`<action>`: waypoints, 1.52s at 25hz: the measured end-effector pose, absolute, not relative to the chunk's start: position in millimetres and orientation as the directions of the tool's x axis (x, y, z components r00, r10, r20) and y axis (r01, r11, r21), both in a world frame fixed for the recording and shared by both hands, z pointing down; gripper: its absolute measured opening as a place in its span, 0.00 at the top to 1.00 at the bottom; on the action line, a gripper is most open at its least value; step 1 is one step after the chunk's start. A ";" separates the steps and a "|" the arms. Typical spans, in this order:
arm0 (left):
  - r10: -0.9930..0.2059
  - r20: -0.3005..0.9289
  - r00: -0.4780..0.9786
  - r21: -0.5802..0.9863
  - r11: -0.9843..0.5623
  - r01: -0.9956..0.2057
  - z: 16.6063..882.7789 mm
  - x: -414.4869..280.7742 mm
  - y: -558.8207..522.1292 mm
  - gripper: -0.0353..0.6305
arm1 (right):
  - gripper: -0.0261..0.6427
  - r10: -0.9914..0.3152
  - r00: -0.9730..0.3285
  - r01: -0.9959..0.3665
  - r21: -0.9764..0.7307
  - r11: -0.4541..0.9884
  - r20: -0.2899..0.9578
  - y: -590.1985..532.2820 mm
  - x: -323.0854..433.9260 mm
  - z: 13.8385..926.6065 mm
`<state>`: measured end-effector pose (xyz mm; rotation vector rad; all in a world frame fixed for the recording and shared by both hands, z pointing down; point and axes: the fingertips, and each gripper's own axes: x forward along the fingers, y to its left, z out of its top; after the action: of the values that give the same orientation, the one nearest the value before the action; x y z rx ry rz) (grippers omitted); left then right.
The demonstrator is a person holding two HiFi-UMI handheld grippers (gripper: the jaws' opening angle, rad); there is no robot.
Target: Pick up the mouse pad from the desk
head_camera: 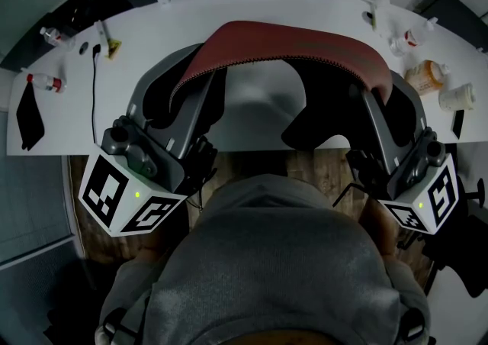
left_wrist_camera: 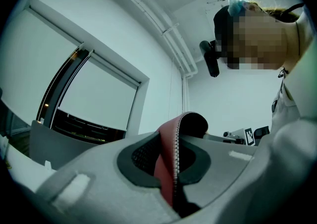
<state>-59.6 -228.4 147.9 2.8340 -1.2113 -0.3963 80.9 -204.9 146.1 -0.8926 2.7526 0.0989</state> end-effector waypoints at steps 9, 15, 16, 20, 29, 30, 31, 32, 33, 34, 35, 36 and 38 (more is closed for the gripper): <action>-0.718 -0.214 0.662 0.129 -0.693 -0.709 149.0 -60.4 -225.8 0.91 | 0.86 -0.572 -0.783 -0.594 0.018 0.804 -0.245 -205.5 80.9 147.8; -0.721 -0.211 0.660 0.128 -0.689 -0.713 149.0 -61.6 -224.7 0.91 | 0.86 -0.565 -0.789 -0.584 0.009 0.812 -0.243 -206.5 80.2 149.8; -0.722 -0.211 0.659 0.129 -0.689 -0.714 149.0 -61.5 -224.9 0.91 | 0.86 -0.564 -0.789 -0.583 0.007 0.812 -0.244 -206.9 80.2 150.3; -0.722 -0.210 0.659 0.130 -0.689 -0.714 147.5 -60.4 -224.3 0.91 | 0.86 -0.570 -0.782 -0.593 0.018 0.805 -0.252 -207.3 81.1 150.3; -0.720 -0.213 0.661 0.126 -0.691 -0.712 146.4 -60.8 -223.6 0.91 | 0.86 -0.573 -0.779 -0.600 0.040 0.799 -0.254 -206.1 81.4 148.4; -0.719 -0.214 0.661 0.125 -0.691 -0.712 146.1 -60.6 -223.4 0.91 | 0.86 -0.572 -0.780 -0.599 0.042 0.799 -0.255 -205.7 81.6 148.1; -0.718 -0.216 0.661 0.124 -0.692 -0.711 145.9 -60.6 -223.1 0.91 | 0.86 -0.569 -0.781 -0.598 0.045 0.800 -0.257 -205.1 81.6 148.0; -0.718 -0.217 0.662 0.123 -0.693 -0.711 145.7 -60.7 -222.8 0.91 | 0.86 -0.567 -0.782 -0.596 0.047 0.802 -0.259 -204.4 81.5 147.8; -0.717 -0.219 0.662 0.122 -0.693 -0.711 145.3 -60.9 -222.6 0.91 | 0.86 -0.564 -0.784 -0.594 0.050 0.803 -0.260 -203.7 81.3 147.5; -0.717 -0.220 0.662 0.121 -0.693 -0.710 144.9 -61.2 -222.4 0.91 | 0.86 -0.562 -0.785 -0.593 0.051 0.804 -0.261 -203.2 81.0 147.2; -0.716 -0.220 0.662 0.120 -0.693 -0.710 144.5 -61.6 -222.3 0.91 | 0.86 -0.561 -0.786 -0.591 0.052 0.805 -0.261 -202.8 80.6 146.8; -0.716 -0.221 0.662 0.119 -0.694 -0.711 143.9 -62.2 -222.1 0.91 | 0.86 -0.560 -0.786 -0.590 0.052 0.805 -0.261 -202.6 80.1 146.5; -0.716 -0.222 0.662 0.119 -0.694 -0.710 143.3 -63.0 -221.6 0.91 | 0.86 -0.559 -0.787 -0.589 0.051 0.806 -0.260 -201.9 79.2 146.3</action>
<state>-63.0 -221.6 143.3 2.8441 -1.2197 -0.3941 79.2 -201.9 146.3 -0.8908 2.7609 0.1902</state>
